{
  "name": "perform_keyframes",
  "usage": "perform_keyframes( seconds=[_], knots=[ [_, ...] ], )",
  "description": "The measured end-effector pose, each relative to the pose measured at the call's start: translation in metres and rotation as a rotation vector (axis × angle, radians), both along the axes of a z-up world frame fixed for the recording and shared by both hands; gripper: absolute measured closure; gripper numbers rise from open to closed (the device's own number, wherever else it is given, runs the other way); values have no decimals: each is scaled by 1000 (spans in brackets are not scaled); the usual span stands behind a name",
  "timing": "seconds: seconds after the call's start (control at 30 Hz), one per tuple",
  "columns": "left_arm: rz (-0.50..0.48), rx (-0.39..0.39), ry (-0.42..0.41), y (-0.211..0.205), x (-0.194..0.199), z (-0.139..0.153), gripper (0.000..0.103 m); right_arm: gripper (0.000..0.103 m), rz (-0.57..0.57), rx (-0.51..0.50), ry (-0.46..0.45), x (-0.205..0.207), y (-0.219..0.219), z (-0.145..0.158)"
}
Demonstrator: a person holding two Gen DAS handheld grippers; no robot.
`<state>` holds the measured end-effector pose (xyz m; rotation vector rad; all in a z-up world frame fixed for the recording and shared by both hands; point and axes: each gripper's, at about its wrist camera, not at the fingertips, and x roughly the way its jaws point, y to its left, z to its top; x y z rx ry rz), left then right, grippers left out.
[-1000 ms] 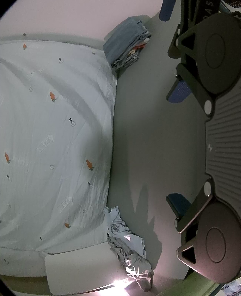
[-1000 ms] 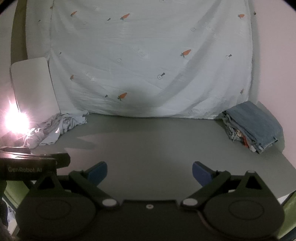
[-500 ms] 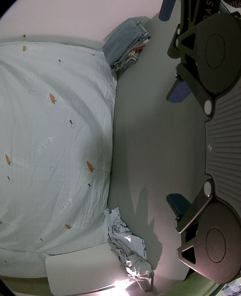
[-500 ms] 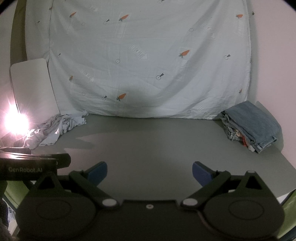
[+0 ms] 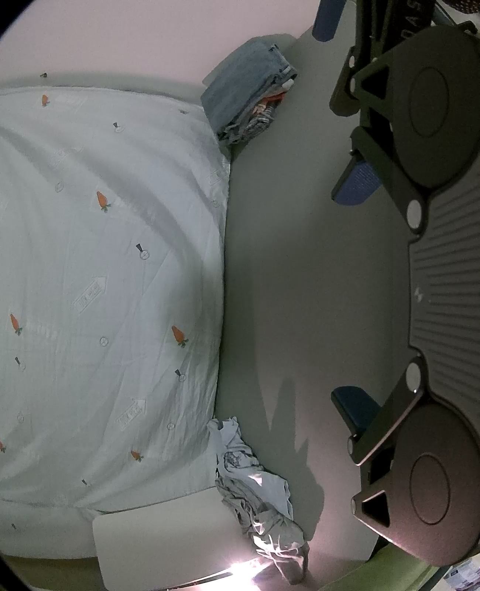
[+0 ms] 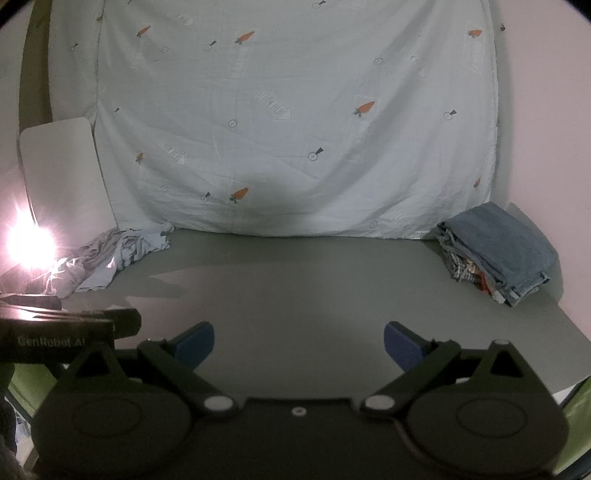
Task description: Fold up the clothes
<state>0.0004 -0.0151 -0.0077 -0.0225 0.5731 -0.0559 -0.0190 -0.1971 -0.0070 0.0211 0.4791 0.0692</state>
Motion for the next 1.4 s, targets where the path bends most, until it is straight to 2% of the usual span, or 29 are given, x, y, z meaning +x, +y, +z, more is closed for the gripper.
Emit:
perform_keyframes(
  seconds=[0.33, 0.43, 0.57, 0.67, 0.83, 0.97, 1.03, 1.1, 1.17, 1.2, 1.3, 1.4],
  knots=[
    [-11, 4, 18, -17, 40, -6, 0, 3, -2, 36, 29, 35, -23, -13],
    [-19, -9, 59, -29, 63, -10, 0, 4, -25, 53, 54, 55, -40, -18],
    [-32, -66, 125, -47, 103, -20, 0, 5, -53, 32, 37, 85, -64, -23],
    [-28, -100, 191, -59, 135, -24, 0, 9, -49, 27, 67, 115, -79, -30],
    [-14, -180, 327, -62, 180, -35, 0, 10, -32, 29, 129, 165, -102, -43],
    [32, -147, 356, -57, 206, -46, 0, 18, 16, -7, 163, 207, -95, -58],
    [67, -103, 347, -47, 215, -48, 2, 24, 47, -36, 166, 223, -85, -62],
    [96, -78, 321, -31, 222, -48, 3, 35, 79, -65, 170, 239, -75, -66],
    [126, -60, 296, -11, 227, -49, 4, 39, 113, -95, 173, 254, -63, -69],
    [147, -51, 286, 0, 230, -50, 4, 44, 135, -113, 173, 258, -53, -69],
    [230, -39, 266, 48, 242, -57, 5, 54, 202, -180, 161, 271, -9, -72],
    [264, -37, 265, 112, 264, -68, 5, 57, 234, -236, 147, 285, 46, -74]
  ],
)
